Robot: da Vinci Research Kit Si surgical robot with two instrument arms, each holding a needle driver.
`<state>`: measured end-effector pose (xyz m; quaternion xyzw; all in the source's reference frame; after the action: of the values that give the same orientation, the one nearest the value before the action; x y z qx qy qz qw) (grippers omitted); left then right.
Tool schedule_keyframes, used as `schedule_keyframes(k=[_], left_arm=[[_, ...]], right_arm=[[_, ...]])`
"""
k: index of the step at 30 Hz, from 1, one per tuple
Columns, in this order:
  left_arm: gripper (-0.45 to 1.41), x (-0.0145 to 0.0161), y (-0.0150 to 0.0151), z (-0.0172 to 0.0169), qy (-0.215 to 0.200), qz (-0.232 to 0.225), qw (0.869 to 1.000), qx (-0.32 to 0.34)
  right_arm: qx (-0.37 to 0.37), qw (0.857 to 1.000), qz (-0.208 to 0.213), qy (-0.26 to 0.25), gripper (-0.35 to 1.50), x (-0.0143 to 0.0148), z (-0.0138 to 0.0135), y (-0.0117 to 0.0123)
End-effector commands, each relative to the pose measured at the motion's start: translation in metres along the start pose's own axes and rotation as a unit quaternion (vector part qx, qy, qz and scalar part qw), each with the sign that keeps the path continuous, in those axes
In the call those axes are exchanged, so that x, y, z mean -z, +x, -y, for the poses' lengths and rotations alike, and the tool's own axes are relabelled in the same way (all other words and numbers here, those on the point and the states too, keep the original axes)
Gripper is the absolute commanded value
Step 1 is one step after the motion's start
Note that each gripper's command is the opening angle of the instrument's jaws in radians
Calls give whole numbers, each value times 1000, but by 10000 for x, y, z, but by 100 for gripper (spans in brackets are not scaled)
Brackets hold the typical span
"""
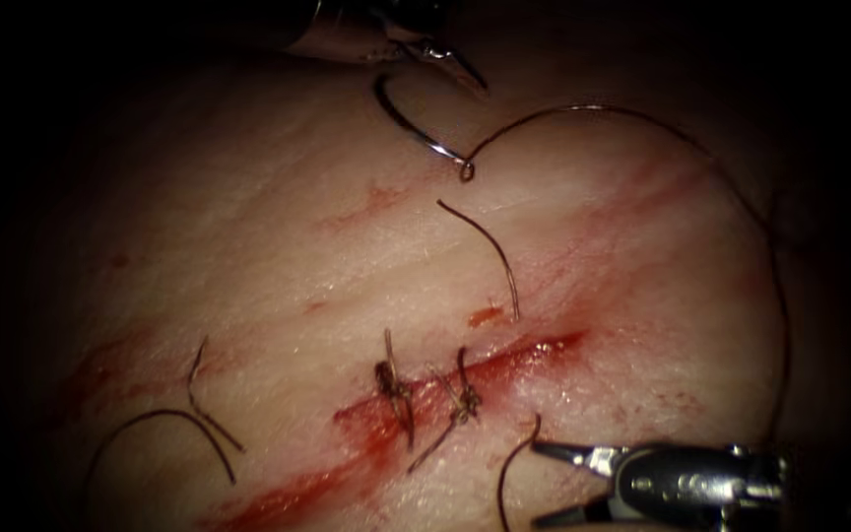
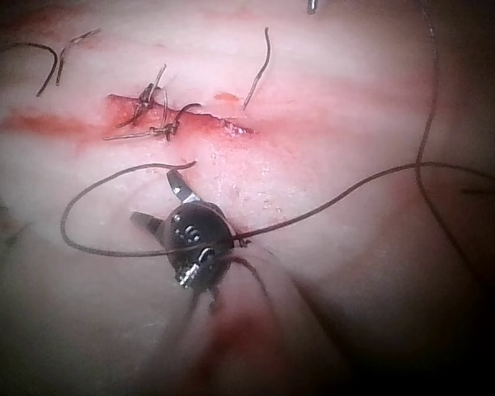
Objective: Wound Closure
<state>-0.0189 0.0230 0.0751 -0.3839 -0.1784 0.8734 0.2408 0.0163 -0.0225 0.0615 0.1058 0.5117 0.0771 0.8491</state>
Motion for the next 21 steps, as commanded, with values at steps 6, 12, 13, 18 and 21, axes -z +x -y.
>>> schedule_keyframes(k=[6,12,13,18,21], left_arm=[[122,68,22,-13,24,-56,998,29],[120,110,42,-16,36,-67,996,37],[120,113,42,-18,35,-71,996,39],[117,115,29,-58,21,-80,996,36],[117,107,18,-96,-10,-88,994,62]], right_arm=[[-1,1000,-2,2,148,-10,5,-4],[-1,1000,-2,1,148,-11,6,-4],[-1,1000,-2,1,148,-11,6,-4],[0,1000,-2,2,148,-12,6,-5],[0,1000,-2,2,148,-12,6,-5]])
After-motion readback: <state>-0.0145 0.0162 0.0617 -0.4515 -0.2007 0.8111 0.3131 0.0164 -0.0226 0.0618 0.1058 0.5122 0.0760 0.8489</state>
